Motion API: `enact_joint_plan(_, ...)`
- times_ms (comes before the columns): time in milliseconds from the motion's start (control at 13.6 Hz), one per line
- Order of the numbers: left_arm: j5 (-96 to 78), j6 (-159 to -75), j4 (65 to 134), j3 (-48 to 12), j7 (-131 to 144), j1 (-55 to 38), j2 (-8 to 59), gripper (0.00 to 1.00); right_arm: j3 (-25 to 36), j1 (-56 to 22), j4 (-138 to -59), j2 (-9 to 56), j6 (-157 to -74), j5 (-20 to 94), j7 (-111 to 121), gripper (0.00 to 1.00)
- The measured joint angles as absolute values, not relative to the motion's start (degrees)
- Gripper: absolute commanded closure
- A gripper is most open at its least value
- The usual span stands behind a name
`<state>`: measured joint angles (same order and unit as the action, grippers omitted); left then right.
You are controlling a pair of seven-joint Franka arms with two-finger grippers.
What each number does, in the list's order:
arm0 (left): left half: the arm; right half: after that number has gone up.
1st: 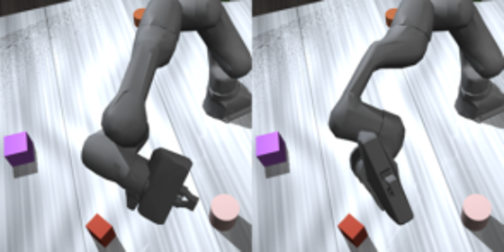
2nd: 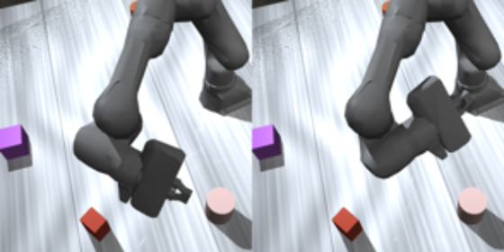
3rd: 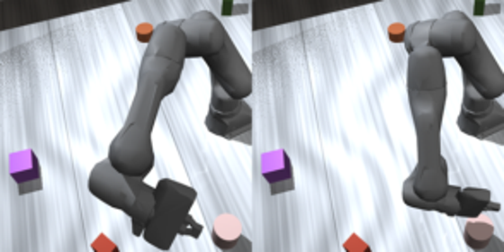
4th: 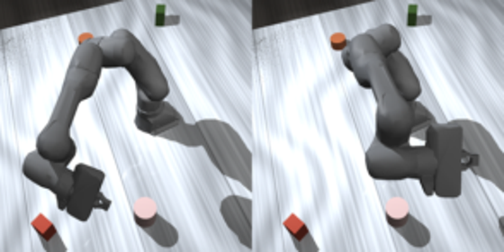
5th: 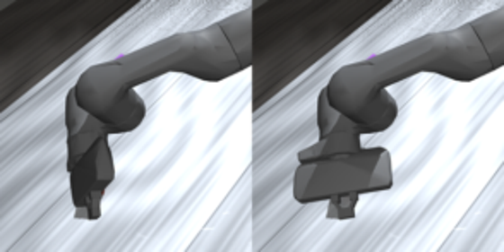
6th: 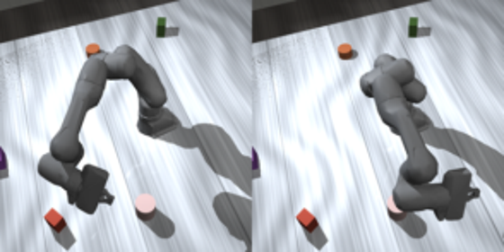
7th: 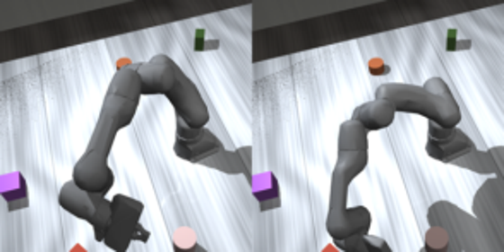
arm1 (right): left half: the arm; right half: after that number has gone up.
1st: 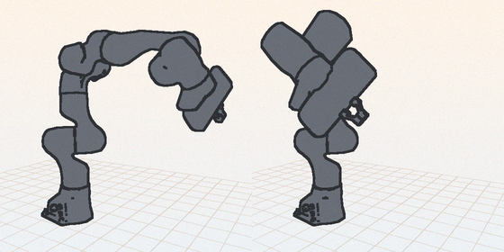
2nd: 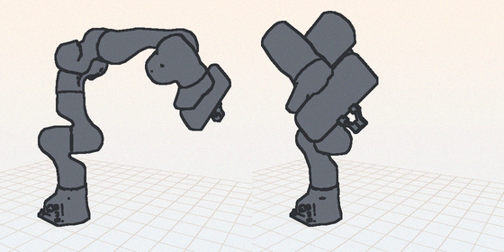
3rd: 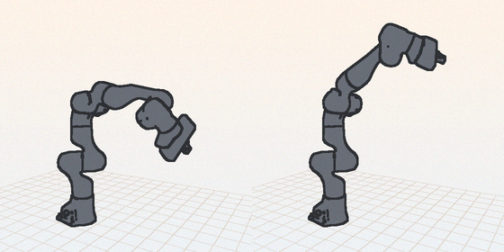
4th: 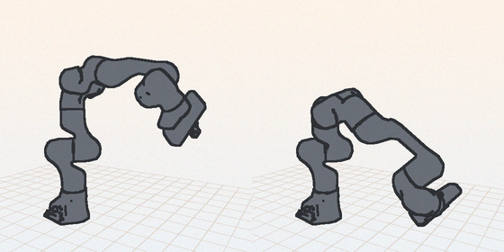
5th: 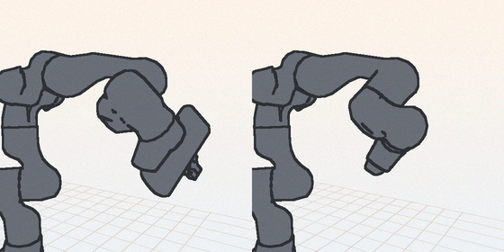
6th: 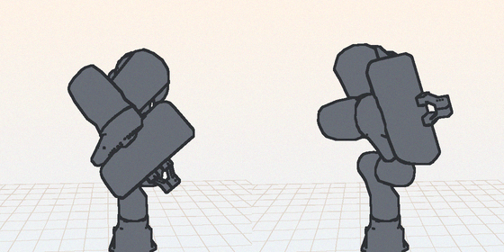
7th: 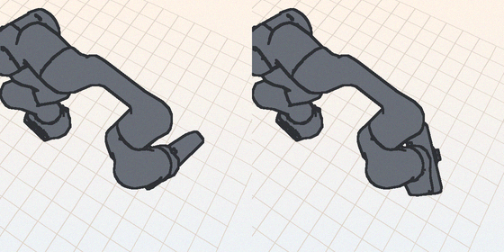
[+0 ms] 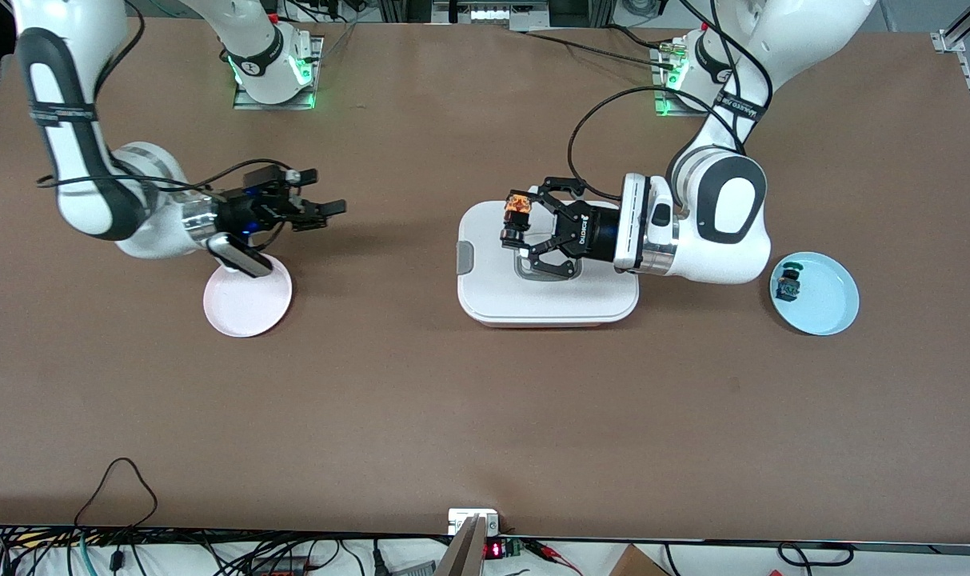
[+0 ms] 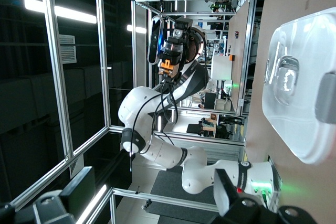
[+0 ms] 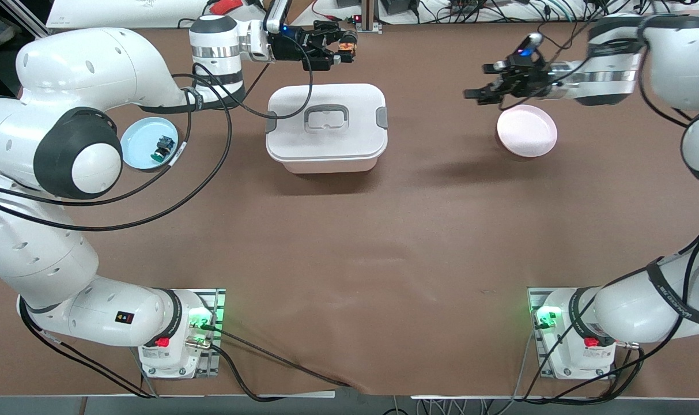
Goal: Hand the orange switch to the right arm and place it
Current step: 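Reach the right gripper toward the switch held by the left gripper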
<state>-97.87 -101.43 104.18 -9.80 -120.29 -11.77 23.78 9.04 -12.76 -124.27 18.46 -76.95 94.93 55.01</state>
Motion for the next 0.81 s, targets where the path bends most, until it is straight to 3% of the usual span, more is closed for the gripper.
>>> enact_joint_plan(514,-97.9,-101.6,105.2,-9.8,-121.7,-11.9,23.8,1.0,8.9,-30.8,-123.5,18.2,-96.6,114.9,52.1,0.0)
enact_joint_plan(808,-99.5,-101.6,105.2,-9.8,-121.8,-12.2,23.8,1.0,8.9,-37.7,-120.1,17.3,-107.0,120.4,44.8,0.0)
